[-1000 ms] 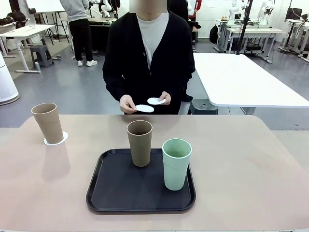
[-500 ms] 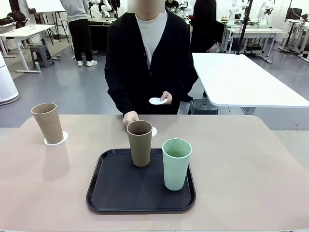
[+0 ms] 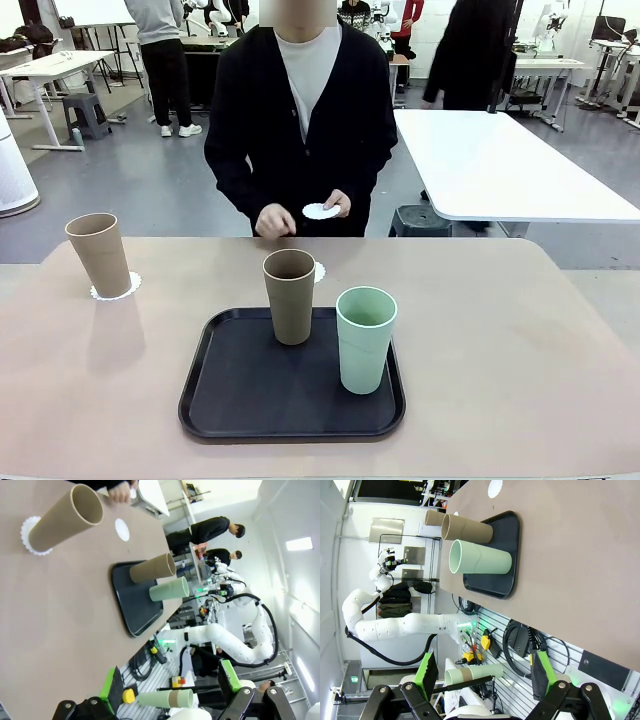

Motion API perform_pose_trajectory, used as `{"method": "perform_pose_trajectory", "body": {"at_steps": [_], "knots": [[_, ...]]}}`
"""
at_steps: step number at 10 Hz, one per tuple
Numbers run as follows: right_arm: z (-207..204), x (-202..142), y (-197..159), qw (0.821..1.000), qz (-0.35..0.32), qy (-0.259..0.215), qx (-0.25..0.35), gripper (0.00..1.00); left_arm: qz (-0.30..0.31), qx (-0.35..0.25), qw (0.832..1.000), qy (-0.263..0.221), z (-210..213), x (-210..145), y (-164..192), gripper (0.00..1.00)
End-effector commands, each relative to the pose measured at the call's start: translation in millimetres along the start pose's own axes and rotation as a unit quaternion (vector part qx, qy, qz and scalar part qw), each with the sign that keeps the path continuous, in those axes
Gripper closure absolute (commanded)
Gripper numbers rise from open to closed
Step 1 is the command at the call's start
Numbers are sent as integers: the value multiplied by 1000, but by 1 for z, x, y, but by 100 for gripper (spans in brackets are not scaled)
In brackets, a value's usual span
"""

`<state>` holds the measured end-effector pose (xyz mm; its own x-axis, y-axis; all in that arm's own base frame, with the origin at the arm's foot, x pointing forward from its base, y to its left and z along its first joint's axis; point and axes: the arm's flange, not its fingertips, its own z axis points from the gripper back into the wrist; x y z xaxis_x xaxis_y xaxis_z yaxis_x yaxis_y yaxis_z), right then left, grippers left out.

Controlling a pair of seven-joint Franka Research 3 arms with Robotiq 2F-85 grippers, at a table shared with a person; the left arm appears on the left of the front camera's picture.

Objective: Place coasters on the table and set cups on them.
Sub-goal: Take one Reusable plastic cup from the Flat Tray and place it on a coaster set by the human.

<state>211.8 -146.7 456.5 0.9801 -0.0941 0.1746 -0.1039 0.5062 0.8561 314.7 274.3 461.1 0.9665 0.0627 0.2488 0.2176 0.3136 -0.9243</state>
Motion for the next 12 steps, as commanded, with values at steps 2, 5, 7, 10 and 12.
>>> {"method": "perform_pose_trajectory", "body": {"at_steps": [2, 5, 7, 10, 12], "knots": [[-1, 1, 0, 1000, 9, -6, 11, 0, 1, -1, 1000, -4, -1, -3, -1, 0], [-1, 1, 0, 1000, 9, -6, 11, 0, 1, -1, 1000, -4, -1, -3, -1, 0], [-1, 1, 0, 1000, 9, -6, 11, 0, 1, -1, 1000, -4, -1, -3, -1, 0], [-1, 1, 0, 1000, 9, -6, 11, 0, -47, 88, 995, -14, -2, 15, -23, 0], [-1, 1, 0, 1000, 9, -6, 11, 0, -107, 187, 976, 10, -22, 39, -89, 0]]}}
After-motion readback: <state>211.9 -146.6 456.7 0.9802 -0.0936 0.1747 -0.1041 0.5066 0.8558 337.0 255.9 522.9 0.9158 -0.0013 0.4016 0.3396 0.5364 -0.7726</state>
